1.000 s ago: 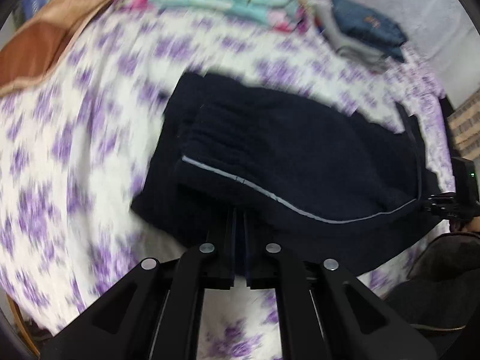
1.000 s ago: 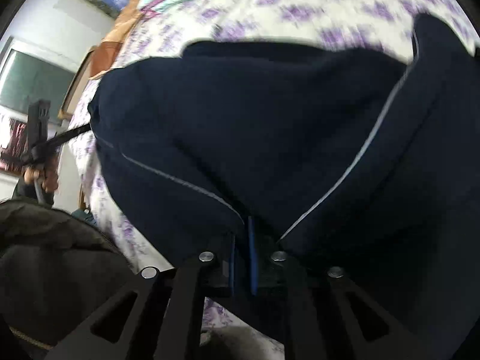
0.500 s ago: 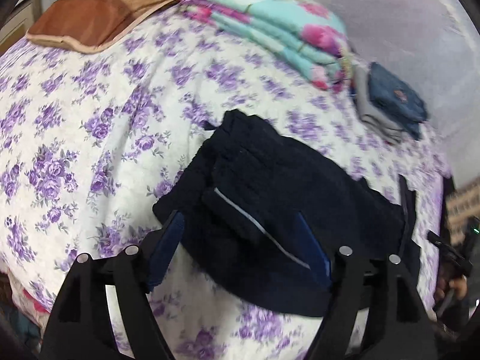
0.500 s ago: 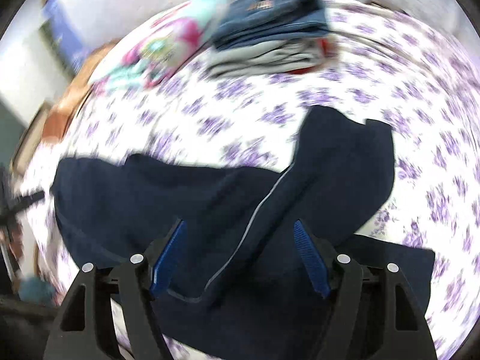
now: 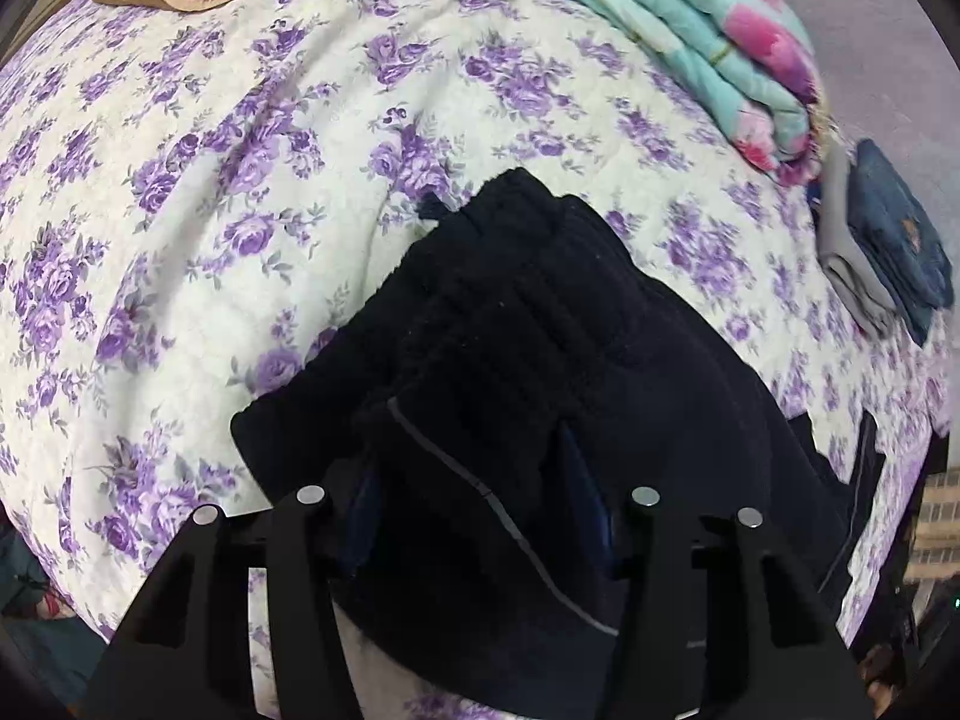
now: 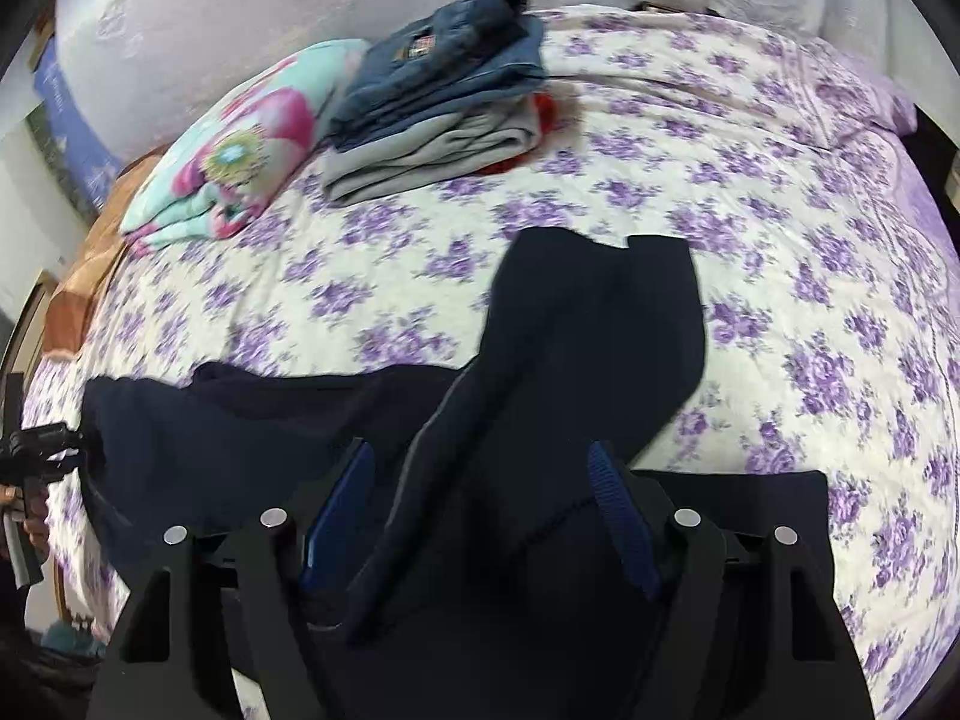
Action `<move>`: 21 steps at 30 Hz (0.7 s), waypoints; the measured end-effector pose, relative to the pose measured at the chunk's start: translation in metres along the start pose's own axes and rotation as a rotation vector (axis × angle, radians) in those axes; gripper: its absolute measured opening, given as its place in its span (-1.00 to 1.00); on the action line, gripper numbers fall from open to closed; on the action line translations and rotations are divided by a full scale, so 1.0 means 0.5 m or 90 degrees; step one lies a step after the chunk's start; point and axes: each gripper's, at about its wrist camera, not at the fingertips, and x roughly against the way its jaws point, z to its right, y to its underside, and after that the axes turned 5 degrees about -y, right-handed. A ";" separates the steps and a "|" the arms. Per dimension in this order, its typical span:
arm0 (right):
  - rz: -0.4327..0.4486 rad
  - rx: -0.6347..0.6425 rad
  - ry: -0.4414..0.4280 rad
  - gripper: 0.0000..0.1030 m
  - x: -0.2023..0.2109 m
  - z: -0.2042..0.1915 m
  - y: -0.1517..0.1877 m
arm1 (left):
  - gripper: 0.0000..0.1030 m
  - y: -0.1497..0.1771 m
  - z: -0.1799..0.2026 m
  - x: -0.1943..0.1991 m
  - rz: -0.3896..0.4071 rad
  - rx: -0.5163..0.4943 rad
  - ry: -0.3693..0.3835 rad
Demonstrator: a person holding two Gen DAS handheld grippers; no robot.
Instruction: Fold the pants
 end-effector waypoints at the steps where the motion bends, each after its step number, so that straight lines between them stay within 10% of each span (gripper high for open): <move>1: -0.003 -0.007 0.015 0.47 -0.007 0.004 -0.004 | -0.10 -0.003 0.004 0.000 0.002 0.005 -0.011; 8: -0.018 -0.026 0.093 0.47 -0.115 -0.010 -0.077 | -0.26 0.036 0.058 0.124 0.113 -0.102 -0.100; 14: -0.070 0.016 0.223 0.46 -0.257 -0.044 -0.172 | -0.25 0.063 -0.002 0.150 0.085 -0.047 -0.081; 17: -0.130 0.028 0.260 0.05 -0.329 -0.025 -0.180 | -0.24 0.077 -0.041 0.119 0.052 0.004 -0.061; 19: -0.108 -0.014 0.234 -0.65 -0.301 -0.005 -0.184 | -0.24 0.085 -0.045 0.109 0.054 0.016 -0.052; 21: -0.075 -0.039 0.223 -0.87 -0.248 0.016 -0.185 | -0.23 0.085 -0.043 0.104 0.056 0.013 -0.053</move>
